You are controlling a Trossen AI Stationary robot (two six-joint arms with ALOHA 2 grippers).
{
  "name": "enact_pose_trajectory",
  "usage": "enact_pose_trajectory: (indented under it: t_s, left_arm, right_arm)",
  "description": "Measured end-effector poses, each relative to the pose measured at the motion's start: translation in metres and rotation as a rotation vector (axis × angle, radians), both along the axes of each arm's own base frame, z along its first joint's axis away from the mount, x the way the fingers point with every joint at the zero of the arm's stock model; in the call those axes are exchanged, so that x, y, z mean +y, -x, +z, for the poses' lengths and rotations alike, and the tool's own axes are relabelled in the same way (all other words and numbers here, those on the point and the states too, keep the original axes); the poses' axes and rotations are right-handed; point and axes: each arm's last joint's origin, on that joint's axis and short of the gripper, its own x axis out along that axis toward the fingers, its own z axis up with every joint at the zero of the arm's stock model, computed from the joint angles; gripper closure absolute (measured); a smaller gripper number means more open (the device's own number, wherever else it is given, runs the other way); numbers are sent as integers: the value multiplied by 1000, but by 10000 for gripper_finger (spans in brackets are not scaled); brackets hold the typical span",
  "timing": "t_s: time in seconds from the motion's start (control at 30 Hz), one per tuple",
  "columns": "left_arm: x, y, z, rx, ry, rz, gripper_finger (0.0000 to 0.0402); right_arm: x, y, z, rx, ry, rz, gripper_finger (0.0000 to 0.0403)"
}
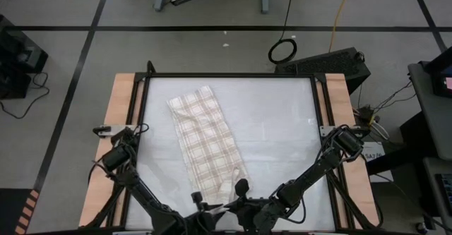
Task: Roll towel
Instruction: Roll the white-brown patterned towel
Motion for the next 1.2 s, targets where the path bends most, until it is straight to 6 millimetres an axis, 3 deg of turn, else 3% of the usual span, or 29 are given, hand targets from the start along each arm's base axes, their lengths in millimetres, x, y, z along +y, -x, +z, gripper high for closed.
enact_pose_trajectory:
  t_s: [0.17,0.37,0.57,0.67,0.8,0.97,1.2]
  left_arm:
    - [0,0,-1,40,-19,-32,386]
    - [-14,18,1,28,-58,-73,395]
    - [-35,51,0,63,-150,-173,398]
    - [-43,63,0,76,-203,-226,399]
    - [-46,69,0,69,-232,-236,399]
    - [-45,69,0,71,-238,-236,400]
    - [-45,69,0,77,-249,-237,400]
  right_arm:
    - [0,0,0,2,0,2,386]
    - [4,9,10,9,-8,27,317]
    - [0,46,41,149,14,73,225]
    - [-9,59,40,266,64,25,199]
    - [-22,53,30,302,60,-57,189]
    - [-45,42,-1,277,107,-70,190]
    - [-60,31,-12,184,151,-2,214]
